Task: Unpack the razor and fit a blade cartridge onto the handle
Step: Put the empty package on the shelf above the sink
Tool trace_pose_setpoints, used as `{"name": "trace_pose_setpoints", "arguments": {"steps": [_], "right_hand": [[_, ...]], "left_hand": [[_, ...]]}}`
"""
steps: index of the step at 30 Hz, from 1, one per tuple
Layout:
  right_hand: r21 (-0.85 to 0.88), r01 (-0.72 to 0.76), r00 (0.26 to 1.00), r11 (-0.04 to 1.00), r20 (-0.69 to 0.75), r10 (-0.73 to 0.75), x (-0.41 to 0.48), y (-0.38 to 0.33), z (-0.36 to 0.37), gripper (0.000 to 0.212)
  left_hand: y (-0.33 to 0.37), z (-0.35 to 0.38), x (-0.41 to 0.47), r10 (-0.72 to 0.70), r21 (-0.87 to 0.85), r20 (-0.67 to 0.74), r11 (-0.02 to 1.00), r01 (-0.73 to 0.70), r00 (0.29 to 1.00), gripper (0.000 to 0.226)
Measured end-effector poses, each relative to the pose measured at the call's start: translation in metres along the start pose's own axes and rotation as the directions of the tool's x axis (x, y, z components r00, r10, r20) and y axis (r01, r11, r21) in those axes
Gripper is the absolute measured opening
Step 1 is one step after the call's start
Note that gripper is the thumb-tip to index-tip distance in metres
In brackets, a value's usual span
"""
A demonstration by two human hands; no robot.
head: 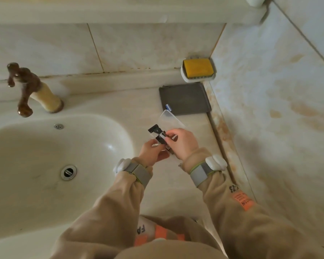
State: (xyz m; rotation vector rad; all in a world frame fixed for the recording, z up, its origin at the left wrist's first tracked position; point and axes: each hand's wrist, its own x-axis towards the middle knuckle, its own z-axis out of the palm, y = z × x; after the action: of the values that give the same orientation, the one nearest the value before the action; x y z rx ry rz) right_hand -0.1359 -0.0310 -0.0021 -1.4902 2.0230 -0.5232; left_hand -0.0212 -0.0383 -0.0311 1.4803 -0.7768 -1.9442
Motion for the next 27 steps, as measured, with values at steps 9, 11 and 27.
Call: {"name": "trace_pose_setpoints", "arguments": {"steps": [9,11,27], "right_hand": [[-0.017,-0.018,0.942,1.0,-0.337,0.011,0.006,0.0,-0.023,0.02],[-0.003,-0.116,0.967,0.993,-0.228,0.112,0.014,0.006,-0.026,0.029],[0.251,-0.25,0.923,0.935,0.354,0.152,0.006,0.014,0.001,0.052]], "left_hand": [[0.004,-0.013,-0.006,-0.018,0.009,-0.057,1.0,0.018,0.998,0.024],[0.005,-0.015,-0.007,-0.024,0.005,-0.06,1.0,0.024,0.998,0.022],[0.003,-0.016,-0.004,-0.047,-0.056,-0.063,0.997,0.044,0.997,0.031]]}}
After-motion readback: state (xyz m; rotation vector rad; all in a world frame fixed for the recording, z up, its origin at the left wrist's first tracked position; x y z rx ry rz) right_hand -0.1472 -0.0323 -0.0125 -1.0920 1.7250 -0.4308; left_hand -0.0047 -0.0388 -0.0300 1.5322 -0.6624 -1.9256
